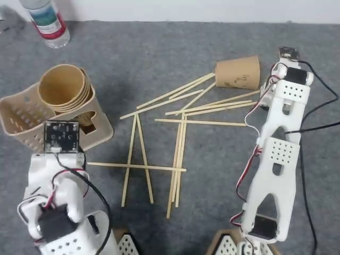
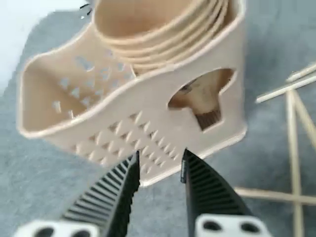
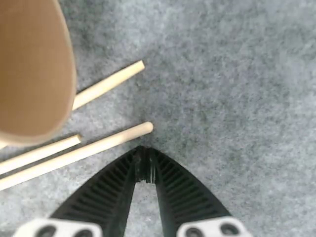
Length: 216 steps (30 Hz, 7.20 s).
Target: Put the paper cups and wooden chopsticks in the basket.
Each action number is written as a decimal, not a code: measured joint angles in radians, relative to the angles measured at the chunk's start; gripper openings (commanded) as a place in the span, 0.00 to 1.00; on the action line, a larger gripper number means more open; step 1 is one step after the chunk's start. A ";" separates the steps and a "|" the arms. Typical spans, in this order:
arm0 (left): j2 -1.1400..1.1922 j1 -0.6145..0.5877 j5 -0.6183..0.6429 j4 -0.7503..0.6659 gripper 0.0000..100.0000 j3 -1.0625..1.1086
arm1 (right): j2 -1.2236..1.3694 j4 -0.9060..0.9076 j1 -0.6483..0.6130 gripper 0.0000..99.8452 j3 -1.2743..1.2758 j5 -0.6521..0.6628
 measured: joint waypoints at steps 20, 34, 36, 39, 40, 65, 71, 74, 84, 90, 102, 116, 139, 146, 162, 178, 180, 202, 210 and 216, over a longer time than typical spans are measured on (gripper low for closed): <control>-0.072 -0.083 0.164 -0.284 0.14 0.480 | -0.091 0.000 0.014 0.01 0.000 0.083; -0.308 -0.083 0.164 -0.235 0.15 0.569 | -0.549 0.000 0.008 0.22 0.322 0.310; -0.308 -0.083 0.164 -0.235 0.15 0.569 | -0.577 0.000 -0.028 0.22 0.397 0.373; -0.308 -0.087 0.164 -0.235 0.15 0.575 | -0.597 0.000 -0.054 0.25 0.419 0.425; -0.308 -0.089 0.164 -0.235 0.15 0.575 | -0.603 0.000 -0.055 0.26 0.419 0.431; -0.308 -0.086 0.164 -0.235 0.15 0.575 | -0.454 -0.235 -0.164 0.29 0.420 0.473; -0.308 -0.086 0.164 -0.235 0.15 0.575 | -0.416 -0.292 -0.169 0.29 0.420 0.502; -0.308 -0.086 0.164 -0.235 0.15 0.575 | -0.385 -0.311 -0.181 0.28 0.420 0.532; -0.308 -0.086 0.164 -0.241 0.15 0.575 | -0.373 -0.316 -0.250 0.28 0.420 0.575; -0.308 -0.086 0.164 -0.241 0.15 0.575 | -0.373 -0.311 -0.299 0.28 0.413 0.589; -0.308 -0.086 0.164 -0.241 0.15 0.575 | -0.371 -0.219 -0.373 0.25 0.229 0.589; -0.308 -0.086 0.164 -0.241 0.15 0.575 | -0.324 -0.100 -0.298 0.28 0.163 0.557; -0.308 -0.086 0.164 -0.241 0.15 0.575 | -0.164 -0.181 -0.221 0.29 0.037 0.523; -0.308 -0.086 0.164 -0.241 0.15 0.575 | -0.063 -0.381 -0.218 0.29 0.037 0.529; -0.308 -0.086 0.164 -0.241 0.15 0.575 | -0.043 -0.563 -0.216 0.29 0.037 0.532; -0.308 -0.084 0.164 -0.241 0.15 0.575 | 0.190 -1.059 -0.229 0.29 0.038 0.532; -0.308 -0.084 0.164 -0.241 0.15 0.575 | 0.213 -1.125 -0.233 0.29 0.038 0.532; -0.308 -0.046 0.164 -0.244 0.14 0.575 | 0.255 -1.255 -0.299 0.23 0.014 0.750; -0.308 -0.046 0.164 -0.244 0.14 0.575 | 0.255 -1.275 -0.358 0.00 0.012 0.847; -0.308 -0.046 0.164 -0.244 0.14 0.575 | 0.249 -1.255 -0.358 0.01 0.002 0.847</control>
